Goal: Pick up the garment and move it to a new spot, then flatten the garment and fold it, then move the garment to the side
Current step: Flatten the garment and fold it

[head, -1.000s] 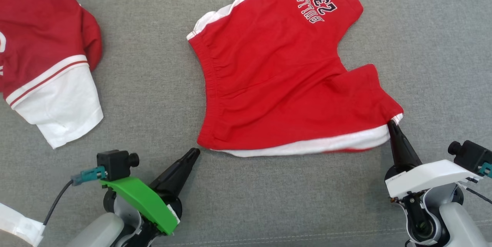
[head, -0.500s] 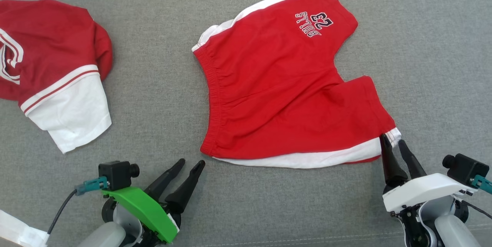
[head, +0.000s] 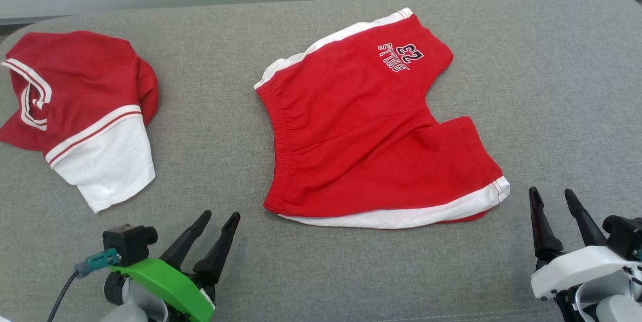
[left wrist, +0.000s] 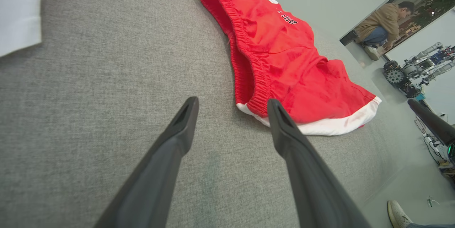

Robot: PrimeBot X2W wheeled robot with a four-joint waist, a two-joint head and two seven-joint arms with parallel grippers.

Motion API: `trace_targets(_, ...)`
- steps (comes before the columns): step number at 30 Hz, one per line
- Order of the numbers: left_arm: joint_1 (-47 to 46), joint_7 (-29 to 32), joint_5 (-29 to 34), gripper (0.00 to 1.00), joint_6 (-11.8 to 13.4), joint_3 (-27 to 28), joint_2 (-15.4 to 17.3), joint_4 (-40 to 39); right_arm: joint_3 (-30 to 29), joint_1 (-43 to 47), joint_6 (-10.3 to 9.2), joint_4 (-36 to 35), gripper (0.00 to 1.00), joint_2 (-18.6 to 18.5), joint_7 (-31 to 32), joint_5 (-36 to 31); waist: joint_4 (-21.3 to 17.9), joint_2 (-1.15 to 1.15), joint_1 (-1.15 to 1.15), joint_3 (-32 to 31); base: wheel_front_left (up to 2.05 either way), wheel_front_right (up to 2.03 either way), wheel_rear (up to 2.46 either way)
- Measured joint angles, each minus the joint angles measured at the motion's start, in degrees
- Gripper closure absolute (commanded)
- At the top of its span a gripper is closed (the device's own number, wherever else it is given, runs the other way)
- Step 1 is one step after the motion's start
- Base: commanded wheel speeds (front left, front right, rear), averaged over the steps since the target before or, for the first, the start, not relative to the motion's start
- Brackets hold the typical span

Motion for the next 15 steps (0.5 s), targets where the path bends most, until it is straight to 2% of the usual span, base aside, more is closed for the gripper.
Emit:
trace_targets(5,3.3,0.0,3.5,0.0,2.2,3.1,1.1,-0.3,0.0,2.3,-0.58,-1.3,0.0,-2.3,-0.9,-4.9,0.3,0.0,0.0,-2.9,0.0,0.0,0.0)
trace_targets(8,4.8,0.0,5.4,0.0,3.3,7.0,0.9,-2.1,0.2,2.9,-0.6,-1.5,0.0,-3.3,-0.9,-8.1,0.6,0.0,0.0,-4.6,0.0,0.0,0.0)
trace_targets(15,9.5,0.0,8.4,0.0,4.9,11.9,0.1,-4.3,0.6,6.1,-1.02,-1.7,0.0,-3.9,-1.4,-10.4,1.3,0.0,0.0,-8.0,0.0,0.0,0.0)
